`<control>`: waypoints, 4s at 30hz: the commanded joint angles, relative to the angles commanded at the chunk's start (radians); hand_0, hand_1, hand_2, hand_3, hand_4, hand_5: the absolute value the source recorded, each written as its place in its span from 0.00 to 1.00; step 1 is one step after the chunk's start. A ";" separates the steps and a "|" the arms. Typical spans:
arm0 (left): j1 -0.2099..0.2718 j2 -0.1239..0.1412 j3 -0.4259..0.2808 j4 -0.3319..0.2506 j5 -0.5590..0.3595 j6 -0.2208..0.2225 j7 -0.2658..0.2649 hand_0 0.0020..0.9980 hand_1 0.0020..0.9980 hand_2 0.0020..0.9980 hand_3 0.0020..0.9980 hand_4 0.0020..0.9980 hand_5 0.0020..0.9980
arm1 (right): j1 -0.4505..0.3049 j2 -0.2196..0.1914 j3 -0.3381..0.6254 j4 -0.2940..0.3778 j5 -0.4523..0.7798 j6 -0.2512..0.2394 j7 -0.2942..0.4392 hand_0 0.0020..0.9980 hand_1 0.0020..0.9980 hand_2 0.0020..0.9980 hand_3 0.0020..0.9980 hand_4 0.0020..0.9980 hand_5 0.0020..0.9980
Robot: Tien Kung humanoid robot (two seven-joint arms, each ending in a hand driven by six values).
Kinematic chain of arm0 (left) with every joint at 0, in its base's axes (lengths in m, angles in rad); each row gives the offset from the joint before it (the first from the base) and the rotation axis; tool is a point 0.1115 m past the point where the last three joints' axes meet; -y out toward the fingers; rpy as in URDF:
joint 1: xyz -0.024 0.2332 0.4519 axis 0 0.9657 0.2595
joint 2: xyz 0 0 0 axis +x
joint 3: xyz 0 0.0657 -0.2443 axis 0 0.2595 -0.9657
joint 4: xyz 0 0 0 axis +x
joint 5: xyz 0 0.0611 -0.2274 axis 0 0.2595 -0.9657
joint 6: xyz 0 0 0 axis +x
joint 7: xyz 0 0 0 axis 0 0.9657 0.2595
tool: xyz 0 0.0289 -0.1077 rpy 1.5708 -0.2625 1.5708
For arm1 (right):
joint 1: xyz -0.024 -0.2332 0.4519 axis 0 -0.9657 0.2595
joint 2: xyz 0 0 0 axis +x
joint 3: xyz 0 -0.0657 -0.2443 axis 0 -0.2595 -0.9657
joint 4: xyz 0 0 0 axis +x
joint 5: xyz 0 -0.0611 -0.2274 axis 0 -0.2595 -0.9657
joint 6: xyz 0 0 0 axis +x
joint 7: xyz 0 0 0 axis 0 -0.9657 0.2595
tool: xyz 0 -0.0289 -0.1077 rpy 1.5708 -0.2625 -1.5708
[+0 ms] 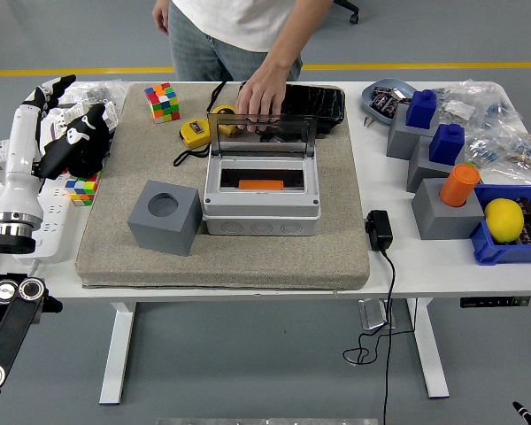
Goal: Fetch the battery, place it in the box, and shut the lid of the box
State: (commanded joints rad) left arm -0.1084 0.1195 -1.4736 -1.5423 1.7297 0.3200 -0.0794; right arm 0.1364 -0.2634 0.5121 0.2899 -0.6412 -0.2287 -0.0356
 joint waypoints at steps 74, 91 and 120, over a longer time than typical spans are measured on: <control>-0.528 0.208 0.904 0.258 0.323 -0.198 0.181 1.00 1.00 0.97 0.80 1.00 1.00 | 0.020 -0.020 -0.029 -0.010 0.013 0.003 0.000 0.84 0.81 0.79 0.81 1.00 1.00; -0.249 0.129 0.524 -0.147 0.069 -0.221 0.096 0.99 0.92 0.85 0.77 1.00 1.00 | 0.016 -0.010 -0.009 -0.010 0.002 0.003 -0.001 0.84 0.81 0.79 0.81 1.00 1.00; -0.002 0.049 -0.243 -0.006 -0.360 -0.148 0.025 1.00 1.00 1.00 0.99 1.00 0.88 | 0.006 0.007 0.014 -0.015 -0.010 0.003 -0.001 0.84 0.81 0.79 0.81 1.00 1.00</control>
State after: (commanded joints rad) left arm -0.1103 0.1686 -1.7163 -1.5483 1.3700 0.1717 -0.0547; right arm 0.1424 -0.2568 0.5265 0.2748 -0.6507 -0.2252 -0.0369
